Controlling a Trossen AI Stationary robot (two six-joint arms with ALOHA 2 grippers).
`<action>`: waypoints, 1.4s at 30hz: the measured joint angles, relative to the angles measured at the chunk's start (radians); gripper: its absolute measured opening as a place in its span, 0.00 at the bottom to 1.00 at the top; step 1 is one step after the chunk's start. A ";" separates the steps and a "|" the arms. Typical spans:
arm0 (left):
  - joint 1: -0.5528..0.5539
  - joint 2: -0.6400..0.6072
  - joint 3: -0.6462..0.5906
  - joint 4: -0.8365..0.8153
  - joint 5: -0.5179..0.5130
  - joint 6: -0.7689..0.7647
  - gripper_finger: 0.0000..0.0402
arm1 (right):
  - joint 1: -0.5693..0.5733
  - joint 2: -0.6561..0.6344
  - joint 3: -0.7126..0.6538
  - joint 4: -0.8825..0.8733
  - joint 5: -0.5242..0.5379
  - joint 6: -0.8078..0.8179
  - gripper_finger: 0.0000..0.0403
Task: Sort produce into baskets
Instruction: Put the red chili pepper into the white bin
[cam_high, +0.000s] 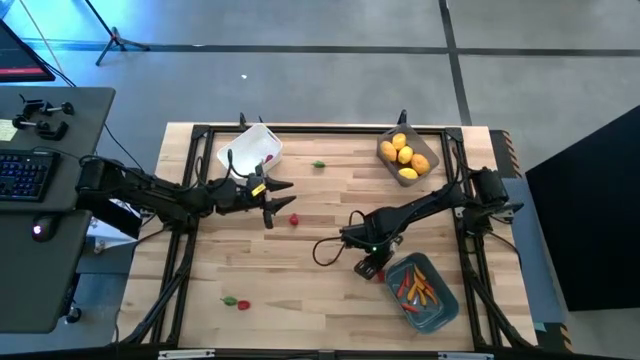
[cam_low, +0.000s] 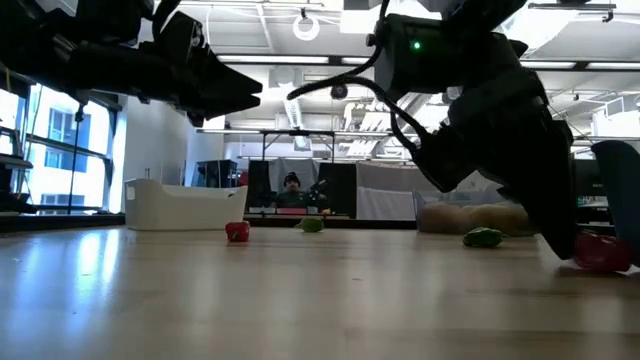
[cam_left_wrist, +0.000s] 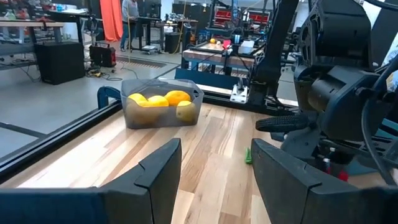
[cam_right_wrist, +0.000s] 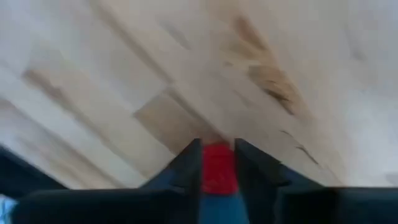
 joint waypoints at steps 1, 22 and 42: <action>0.000 0.000 0.000 0.000 0.000 -0.001 0.45 | 0.000 0.000 0.000 0.014 -0.012 -0.017 0.15; -0.067 0.000 -0.080 0.092 -0.045 0.008 0.45 | 0.034 0.000 0.183 -0.158 0.062 -0.264 0.25; -0.075 0.000 -0.079 0.082 -0.057 0.028 0.45 | 0.270 0.047 0.183 -0.147 0.379 -0.607 0.74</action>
